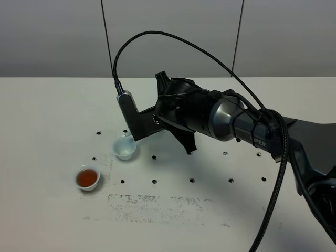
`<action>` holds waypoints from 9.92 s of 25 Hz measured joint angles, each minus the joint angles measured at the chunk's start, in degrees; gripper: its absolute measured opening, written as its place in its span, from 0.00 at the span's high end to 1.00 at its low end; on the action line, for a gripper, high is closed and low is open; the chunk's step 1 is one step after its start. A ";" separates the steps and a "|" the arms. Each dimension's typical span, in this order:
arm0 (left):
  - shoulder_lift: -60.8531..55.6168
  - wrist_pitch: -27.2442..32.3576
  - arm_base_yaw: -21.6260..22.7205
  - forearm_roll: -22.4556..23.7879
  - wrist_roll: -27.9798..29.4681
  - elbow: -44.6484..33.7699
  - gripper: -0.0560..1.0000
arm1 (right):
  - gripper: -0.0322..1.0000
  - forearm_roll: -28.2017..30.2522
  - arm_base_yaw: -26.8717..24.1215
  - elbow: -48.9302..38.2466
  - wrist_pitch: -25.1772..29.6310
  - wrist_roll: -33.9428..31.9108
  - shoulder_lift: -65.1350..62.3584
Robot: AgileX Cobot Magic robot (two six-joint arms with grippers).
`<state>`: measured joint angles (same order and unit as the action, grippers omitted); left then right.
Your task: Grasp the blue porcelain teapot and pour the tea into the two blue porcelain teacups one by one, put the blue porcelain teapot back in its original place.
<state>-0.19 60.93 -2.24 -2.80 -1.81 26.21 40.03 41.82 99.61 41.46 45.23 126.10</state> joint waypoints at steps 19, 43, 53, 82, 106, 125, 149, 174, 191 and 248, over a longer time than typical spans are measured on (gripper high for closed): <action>0.00 0.00 0.00 0.00 -0.05 0.00 0.52 | 0.93 14.86 2.76 0.00 -0.19 4.46 1.42; 0.00 0.00 0.00 0.00 -0.05 0.00 0.52 | 0.93 23.99 3.50 0.07 -0.47 4.46 1.42; 0.00 0.00 0.00 0.00 -0.05 0.00 0.52 | 0.93 24.23 3.50 0.07 -1.04 4.46 1.42; 0.00 0.00 0.00 0.00 -0.05 0.00 0.52 | 0.93 10.36 2.28 0.07 -1.33 3.21 0.61; 0.00 0.00 0.00 0.00 -0.05 0.00 0.52 | 0.93 -36.12 -2.68 -2.74 6.95 -12.43 -14.29; 0.00 0.00 0.00 0.00 -0.09 0.00 0.52 | 0.93 -45.30 -4.46 -19.32 -10.48 -37.99 -12.23; 0.00 0.00 0.00 0.00 -0.09 0.00 0.52 | 0.93 -42.08 -5.52 -19.50 -11.47 -37.99 -10.58; 0.00 0.00 0.00 0.00 -0.04 0.00 0.52 | 0.93 -40.03 -15.98 -42.27 -9.36 -42.65 -25.28; 0.00 0.00 0.00 0.00 -0.04 0.00 0.52 | 0.93 -38.55 -17.49 -45.68 -12.47 -44.01 -25.82; 0.00 0.00 0.00 0.00 -0.04 0.00 0.52 | 0.54 -36.49 -51.63 -33.74 -7.54 -36.60 -34.27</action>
<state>-0.19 60.93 -2.24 -2.80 -1.86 26.21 3.55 -9.81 65.87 33.92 8.63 91.84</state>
